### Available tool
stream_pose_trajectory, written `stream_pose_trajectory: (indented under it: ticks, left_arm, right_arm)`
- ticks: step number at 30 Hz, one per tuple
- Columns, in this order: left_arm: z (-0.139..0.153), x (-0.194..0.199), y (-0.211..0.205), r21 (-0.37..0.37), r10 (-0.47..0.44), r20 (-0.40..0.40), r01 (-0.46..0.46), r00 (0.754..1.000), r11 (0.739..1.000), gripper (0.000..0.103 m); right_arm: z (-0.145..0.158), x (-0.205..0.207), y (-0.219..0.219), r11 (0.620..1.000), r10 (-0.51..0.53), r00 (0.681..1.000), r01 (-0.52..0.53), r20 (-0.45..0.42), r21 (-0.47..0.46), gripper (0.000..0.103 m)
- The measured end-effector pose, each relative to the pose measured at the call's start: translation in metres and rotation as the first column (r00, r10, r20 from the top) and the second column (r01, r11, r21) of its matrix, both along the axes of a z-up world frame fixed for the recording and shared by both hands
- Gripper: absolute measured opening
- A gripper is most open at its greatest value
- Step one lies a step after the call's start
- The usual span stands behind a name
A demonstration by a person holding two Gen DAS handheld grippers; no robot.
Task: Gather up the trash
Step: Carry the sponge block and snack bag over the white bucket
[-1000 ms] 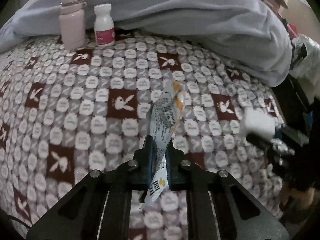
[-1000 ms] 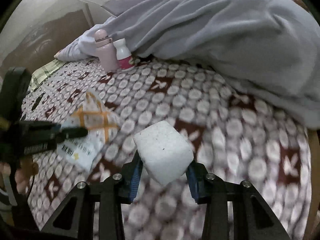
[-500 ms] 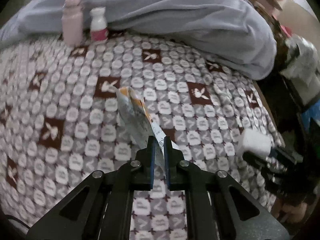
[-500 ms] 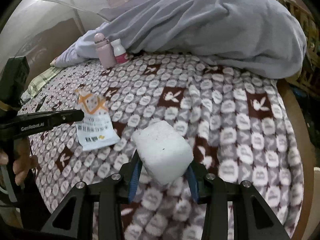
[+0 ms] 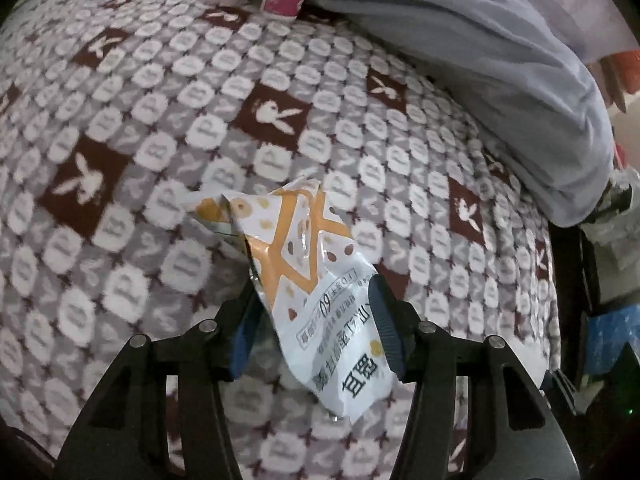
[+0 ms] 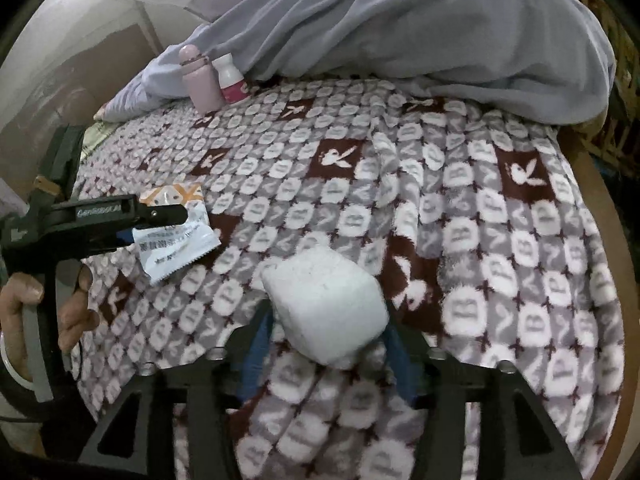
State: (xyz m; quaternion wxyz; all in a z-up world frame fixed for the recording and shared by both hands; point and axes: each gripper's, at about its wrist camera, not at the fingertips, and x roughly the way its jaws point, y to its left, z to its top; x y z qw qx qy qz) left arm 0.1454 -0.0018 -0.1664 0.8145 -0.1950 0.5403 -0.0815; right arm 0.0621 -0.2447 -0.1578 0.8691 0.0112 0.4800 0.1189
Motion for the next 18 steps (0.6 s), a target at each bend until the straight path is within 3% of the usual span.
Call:
stream_pose_trajectory:
  ticks: [1, 3, 5, 6, 7, 18]
  left_arm:
    - [-0.002, 0.001, -0.003, 0.015, -0.002, 0.002, 0.002, 1.0, 1.0, 0.05]
    - [-0.001, 0.0, -0.011, 0.063, -0.026, 0.02, 0.025, 0.999, 0.998, 0.027]
    - [0.001, -0.002, -0.012, 0.067, -0.034, 0.029, 0.032, 0.999, 0.997, 0.021]
    - [0.003, -0.003, -0.012, 0.062, -0.036, 0.032, 0.034, 0.999, 0.997, 0.02]
    - [0.005, -0.004, -0.011, 0.061, -0.038, 0.038, 0.036, 0.999, 0.997, 0.019]
    - [0.059, -0.038, -0.048, 0.143, -0.156, 0.161, 0.133, 0.975, 0.981, 0.016]
  right_arm:
    - [-0.001, 0.001, 0.0, 1.0, 0.0, 1.0, 0.0, 0.006, -0.013, 0.067]
    - [-0.004, 0.003, 0.0, 1.0, 0.004, 1.0, -0.004, 0.0, -0.017, 0.067]
    - [-0.004, 0.005, 0.0, 1.0, 0.014, 1.0, -0.014, 0.0, 0.012, 0.064]
    - [-0.004, 0.004, 0.0, 1.0, 0.02, 1.0, -0.02, 0.007, 0.02, 0.057]
    - [-0.004, 0.004, 0.001, 1.0, 0.021, 1.0, -0.021, 0.009, 0.014, 0.041]
    - [0.028, -0.016, -0.009, 0.999, -0.004, 0.997, 0.0, 0.082, 0.048, 0.04]
